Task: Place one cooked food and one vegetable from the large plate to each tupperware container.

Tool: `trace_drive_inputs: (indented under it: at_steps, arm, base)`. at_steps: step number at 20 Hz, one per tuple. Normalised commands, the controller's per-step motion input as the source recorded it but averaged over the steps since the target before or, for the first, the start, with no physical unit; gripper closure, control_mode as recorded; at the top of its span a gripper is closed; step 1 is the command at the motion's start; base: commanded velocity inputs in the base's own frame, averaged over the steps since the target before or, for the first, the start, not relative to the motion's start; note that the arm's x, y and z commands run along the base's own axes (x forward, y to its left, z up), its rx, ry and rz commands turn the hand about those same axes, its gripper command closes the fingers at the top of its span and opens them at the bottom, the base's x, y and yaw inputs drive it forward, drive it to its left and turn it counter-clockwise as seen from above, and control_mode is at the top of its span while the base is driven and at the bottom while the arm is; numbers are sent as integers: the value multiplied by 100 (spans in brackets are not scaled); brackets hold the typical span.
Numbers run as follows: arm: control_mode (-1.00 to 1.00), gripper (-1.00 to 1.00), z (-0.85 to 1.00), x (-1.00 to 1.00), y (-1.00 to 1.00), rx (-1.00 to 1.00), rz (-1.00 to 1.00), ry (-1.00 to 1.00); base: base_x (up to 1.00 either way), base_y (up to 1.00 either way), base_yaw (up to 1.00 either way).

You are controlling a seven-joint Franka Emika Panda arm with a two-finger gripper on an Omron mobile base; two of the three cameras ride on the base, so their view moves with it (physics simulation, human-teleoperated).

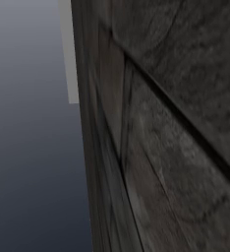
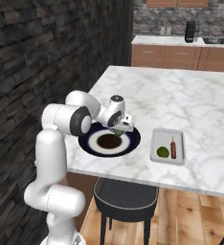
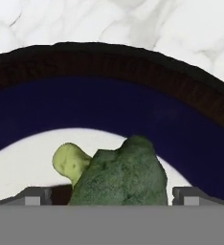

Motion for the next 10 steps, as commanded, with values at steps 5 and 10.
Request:
trace_drive_inputs:
  at_steps: [5,10]
  arm:
    - [-100,-100,-29,1,-10,0,0,1]
    - [-100,100,-9,0,0,1,0,0]
  base:
    - [0,0,0]
    - [0,0,0]
